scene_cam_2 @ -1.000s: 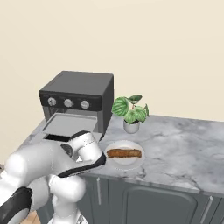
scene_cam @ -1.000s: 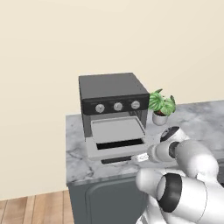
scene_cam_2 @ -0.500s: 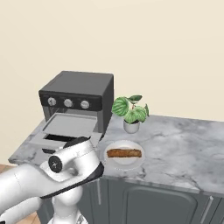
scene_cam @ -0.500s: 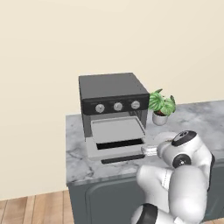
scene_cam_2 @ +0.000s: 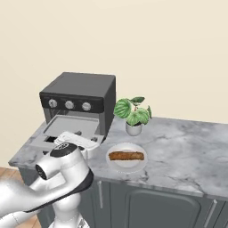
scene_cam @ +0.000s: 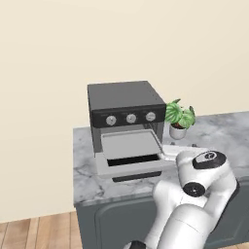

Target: Pull the toaster oven rack outwards. Pick up the baguette from the plate and place it on the toaster oven rack. Close the toaster oven door fully and set the temperature to the lowest setting.

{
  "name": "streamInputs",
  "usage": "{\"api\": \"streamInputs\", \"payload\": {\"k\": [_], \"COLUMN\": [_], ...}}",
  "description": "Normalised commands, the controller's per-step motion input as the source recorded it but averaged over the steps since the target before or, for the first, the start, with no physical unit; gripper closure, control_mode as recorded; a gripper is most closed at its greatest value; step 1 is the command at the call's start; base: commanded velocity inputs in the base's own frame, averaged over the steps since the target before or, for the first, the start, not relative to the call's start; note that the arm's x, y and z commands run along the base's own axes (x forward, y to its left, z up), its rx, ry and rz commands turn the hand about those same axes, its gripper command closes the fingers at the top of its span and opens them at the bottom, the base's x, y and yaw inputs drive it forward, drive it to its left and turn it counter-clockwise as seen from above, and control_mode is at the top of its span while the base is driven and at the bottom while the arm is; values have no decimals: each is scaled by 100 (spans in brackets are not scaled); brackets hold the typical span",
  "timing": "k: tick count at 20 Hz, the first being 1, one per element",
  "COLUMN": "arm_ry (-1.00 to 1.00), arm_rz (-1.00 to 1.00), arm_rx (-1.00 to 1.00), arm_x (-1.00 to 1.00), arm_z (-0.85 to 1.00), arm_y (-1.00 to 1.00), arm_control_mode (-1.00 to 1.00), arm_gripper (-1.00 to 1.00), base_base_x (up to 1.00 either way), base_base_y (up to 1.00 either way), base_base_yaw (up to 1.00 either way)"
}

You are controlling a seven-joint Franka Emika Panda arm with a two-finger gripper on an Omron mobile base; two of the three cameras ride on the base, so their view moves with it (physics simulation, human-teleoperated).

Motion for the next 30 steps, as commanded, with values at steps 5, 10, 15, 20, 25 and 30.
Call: {"api": "streamInputs", "payload": {"k": [5,10,15,20,25,30], "arm_ry": [-60,-78,-71,-44,-6,1], "arm_rz": [-13,-1,3,22,33,35], "arm_rx": [17,33,46,68,91,88], "arm_x": [-1,-5,0,0,0,-5], "arm_z": [53,46,41,39,11,0], "arm_y": [0,-5,-18,-28,-42,-38], "arm_control_mode": [-100,-100,-100,-100,-100,-100], "arm_gripper": [-100,-100,-100,-100,-100,-100], "base_base_x": [0,0,0,0,0,0], "base_base_y": [0,0,0,0,0,0], "base_base_yaw": [0,0,0,0,0,0]}}
